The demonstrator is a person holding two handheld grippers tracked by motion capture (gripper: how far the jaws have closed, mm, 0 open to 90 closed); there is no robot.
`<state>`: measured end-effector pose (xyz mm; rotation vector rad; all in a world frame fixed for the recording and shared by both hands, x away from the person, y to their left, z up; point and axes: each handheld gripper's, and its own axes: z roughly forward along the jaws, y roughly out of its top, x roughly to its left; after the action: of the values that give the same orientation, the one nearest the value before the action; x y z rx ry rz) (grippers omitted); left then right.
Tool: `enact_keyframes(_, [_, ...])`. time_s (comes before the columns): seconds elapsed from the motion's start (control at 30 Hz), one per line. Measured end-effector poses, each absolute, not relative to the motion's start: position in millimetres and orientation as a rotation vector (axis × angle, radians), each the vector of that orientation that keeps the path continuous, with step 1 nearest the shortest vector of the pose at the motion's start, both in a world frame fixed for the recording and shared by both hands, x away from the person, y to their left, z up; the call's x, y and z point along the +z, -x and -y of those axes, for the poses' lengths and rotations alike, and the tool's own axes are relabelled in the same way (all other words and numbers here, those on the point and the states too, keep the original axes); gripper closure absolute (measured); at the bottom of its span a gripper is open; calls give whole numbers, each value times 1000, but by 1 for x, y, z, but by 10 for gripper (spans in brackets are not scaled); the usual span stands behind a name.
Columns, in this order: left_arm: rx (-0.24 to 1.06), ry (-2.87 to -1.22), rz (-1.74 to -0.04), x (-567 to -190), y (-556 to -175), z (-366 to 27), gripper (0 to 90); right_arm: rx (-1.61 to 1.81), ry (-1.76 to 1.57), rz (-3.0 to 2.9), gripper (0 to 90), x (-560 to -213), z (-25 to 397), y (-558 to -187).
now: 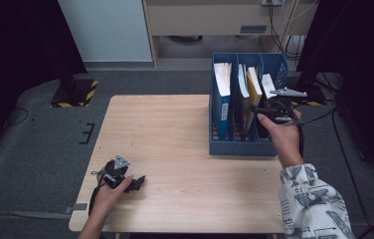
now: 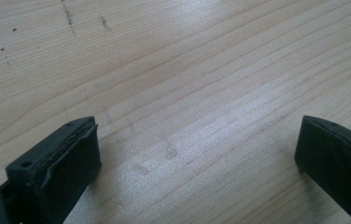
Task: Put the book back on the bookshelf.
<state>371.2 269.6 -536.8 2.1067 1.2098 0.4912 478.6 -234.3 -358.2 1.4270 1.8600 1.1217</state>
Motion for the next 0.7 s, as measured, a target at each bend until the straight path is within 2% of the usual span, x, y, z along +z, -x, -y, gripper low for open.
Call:
enact_keyframes(0.17, [492,-2106,-1210,-537,-371,-269,0,1128,-1410,-1878,435,-361,234,-469])
enact_keyframes(0.37, [493,-2106,-1210,-537,-371,-269,0,1137,-1390,-1908,373,-364,231,-461])
enact_keyframes(0.53, [493,-2106,-1210,-537,-371,-269,0,1143,-1397,-1939,260,-369,228,-456])
enact_keyframes(0.7, [492,-2106,-1209,-537,-372,-269,0,1160,-1392,-1955,201,-374,224,-450])
